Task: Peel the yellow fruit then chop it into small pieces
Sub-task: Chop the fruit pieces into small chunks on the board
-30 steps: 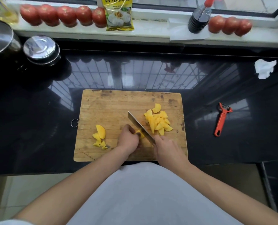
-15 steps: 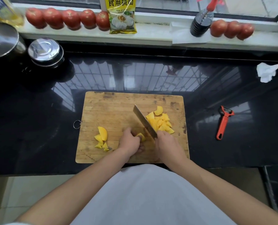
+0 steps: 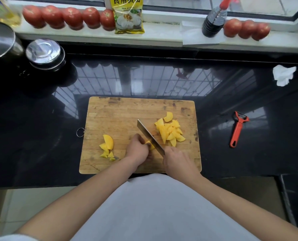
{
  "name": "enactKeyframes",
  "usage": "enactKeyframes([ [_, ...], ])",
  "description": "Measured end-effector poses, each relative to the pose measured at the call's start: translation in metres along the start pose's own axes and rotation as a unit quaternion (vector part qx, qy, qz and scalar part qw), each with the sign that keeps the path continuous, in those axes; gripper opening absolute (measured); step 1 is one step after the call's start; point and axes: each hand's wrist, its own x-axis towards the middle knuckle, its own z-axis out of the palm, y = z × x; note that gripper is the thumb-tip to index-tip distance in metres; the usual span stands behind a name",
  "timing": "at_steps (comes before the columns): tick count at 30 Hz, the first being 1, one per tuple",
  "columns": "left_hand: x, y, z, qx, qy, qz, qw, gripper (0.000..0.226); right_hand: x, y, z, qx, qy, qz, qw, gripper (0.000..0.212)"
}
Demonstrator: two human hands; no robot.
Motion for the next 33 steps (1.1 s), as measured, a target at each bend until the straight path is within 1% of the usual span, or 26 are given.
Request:
enactKeyframes([
  [2,0.0,-0.001,0.0,-0.001,-0.003,0.003,1.0,0.008,0.002,-0.003,0.001,0.001,-0.019,0.012,1.0,0.012],
  [4,0.0,-0.001,0.0,-0.001,-0.005,0.006,1.0,0.012,0.009,-0.006,0.004,-0.002,-0.025,0.012,1.0,0.012],
  [8,-0.001,-0.002,-0.001,-0.006,-0.01,0.003,1.0,0.009,0.023,-0.01,0.008,0.013,0.004,0.016,1.0,0.013],
  [11,-0.001,-0.002,0.001,-0.021,-0.018,-0.012,1.0,0.019,0.02,0.002,0.006,0.019,0.036,0.039,0.998,0.012],
  [13,0.0,-0.002,0.0,-0.019,-0.019,-0.013,1.0,0.024,0.015,0.007,0.003,0.028,0.042,0.049,0.998,0.012],
  [16,0.0,-0.003,0.001,0.001,-0.004,0.0,1.0,0.008,0.005,0.007,0.004,0.015,0.027,0.016,0.999,0.011],
  [20,-0.002,-0.002,0.001,0.014,0.002,0.009,1.0,0.012,0.003,0.003,0.004,0.02,0.004,-0.002,1.0,0.009],
  [23,-0.002,-0.002,0.001,0.004,0.003,0.006,1.0,0.011,0.003,0.002,0.003,0.015,-0.004,0.0,1.0,0.01],
  [27,0.0,-0.003,0.0,0.021,0.007,0.023,0.999,0.015,0.006,-0.001,0.005,0.011,-0.029,0.009,0.999,0.008],
  [30,-0.001,-0.003,0.0,0.026,0.004,0.038,0.999,0.023,0.017,-0.008,0.009,0.007,-0.018,0.003,1.0,0.011],
  [31,-0.002,-0.001,-0.001,0.024,0.001,0.039,0.999,0.023,0.022,-0.01,0.009,0.008,-0.007,-0.001,1.0,0.013],
  [33,-0.003,-0.003,-0.001,0.009,-0.008,0.033,0.999,0.013,0.031,-0.012,0.006,0.023,0.004,0.006,1.0,0.014],
])
